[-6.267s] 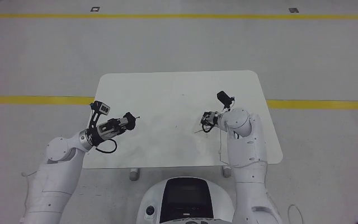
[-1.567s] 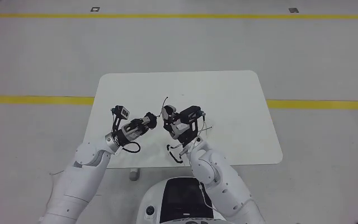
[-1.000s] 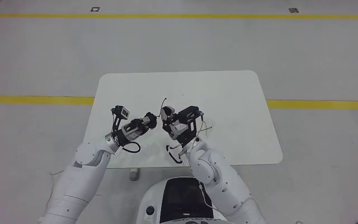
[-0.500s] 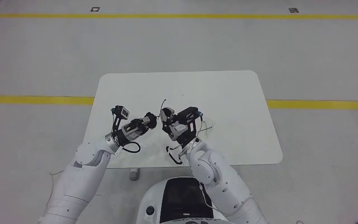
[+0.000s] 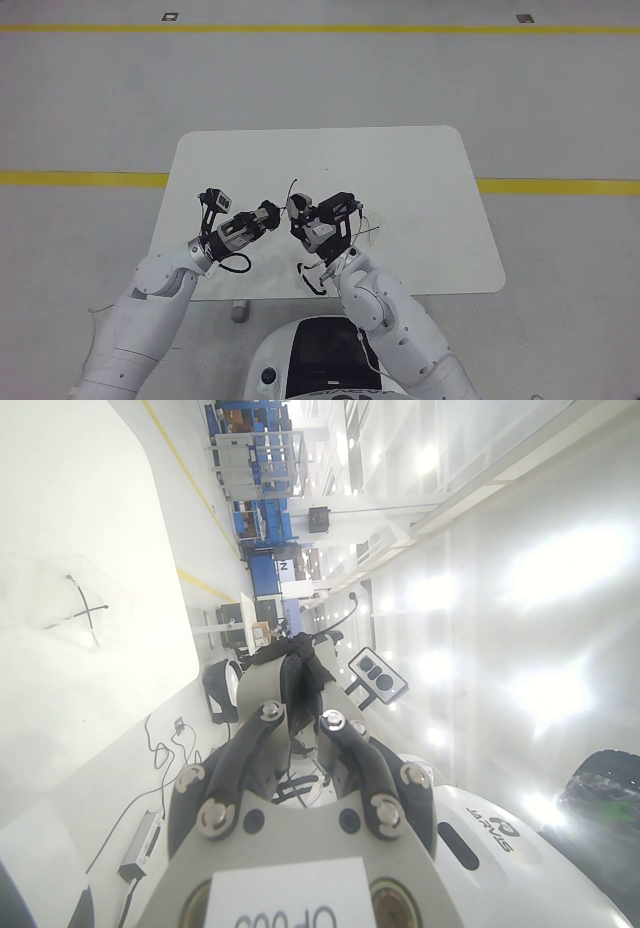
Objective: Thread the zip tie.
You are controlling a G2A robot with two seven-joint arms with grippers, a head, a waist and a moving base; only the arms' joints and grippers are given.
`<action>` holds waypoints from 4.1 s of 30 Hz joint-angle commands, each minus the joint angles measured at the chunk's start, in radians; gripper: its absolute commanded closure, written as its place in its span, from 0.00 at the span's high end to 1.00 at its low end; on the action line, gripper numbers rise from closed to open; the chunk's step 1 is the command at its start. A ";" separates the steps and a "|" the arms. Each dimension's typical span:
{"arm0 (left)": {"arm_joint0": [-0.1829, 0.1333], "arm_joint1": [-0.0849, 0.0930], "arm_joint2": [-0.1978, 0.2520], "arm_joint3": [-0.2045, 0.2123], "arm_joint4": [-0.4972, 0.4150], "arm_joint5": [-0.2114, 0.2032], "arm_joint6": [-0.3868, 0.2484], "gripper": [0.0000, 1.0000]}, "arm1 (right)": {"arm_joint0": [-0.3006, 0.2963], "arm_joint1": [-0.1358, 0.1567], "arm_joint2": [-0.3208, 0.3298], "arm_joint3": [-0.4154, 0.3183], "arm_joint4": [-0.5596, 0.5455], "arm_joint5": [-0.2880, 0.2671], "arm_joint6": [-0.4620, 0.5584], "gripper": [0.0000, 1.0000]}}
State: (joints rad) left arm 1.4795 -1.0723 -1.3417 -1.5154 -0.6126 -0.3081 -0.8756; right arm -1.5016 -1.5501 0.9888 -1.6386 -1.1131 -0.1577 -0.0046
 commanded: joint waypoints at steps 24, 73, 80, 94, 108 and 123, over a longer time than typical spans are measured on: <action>-0.015 0.002 -0.030 0.021 -0.201 0.162 -0.046 0.00 | -0.057 0.053 0.040 -0.101 -0.457 0.058 -0.094 1.00; -0.094 0.001 -0.001 0.101 -0.658 0.648 -0.117 0.00 | 0.284 0.220 -0.346 0.152 -0.457 0.431 -0.376 0.48; -0.094 0.001 -0.001 0.101 -0.658 0.648 -0.117 0.00 | 0.294 0.208 -0.356 0.167 -0.457 0.426 -0.362 0.47; -0.094 0.001 -0.001 0.101 -0.658 0.648 -0.117 0.00 | 0.318 0.183 -0.377 0.193 -0.457 0.415 -0.362 0.39; -0.094 0.001 -0.001 0.101 -0.658 0.648 -0.117 0.00 | 0.331 0.168 -0.380 0.214 -0.457 0.414 -0.372 0.27; -0.094 0.001 -0.001 0.101 -0.658 0.648 -0.117 0.00 | 0.337 0.155 -0.374 0.234 -0.457 0.401 -0.374 0.18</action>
State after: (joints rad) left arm 1.3851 -1.0715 -1.3425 -1.4141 -1.2708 0.3400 -0.9924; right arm -1.1651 -1.3940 0.6142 -1.4054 -1.5700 0.2449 -0.3787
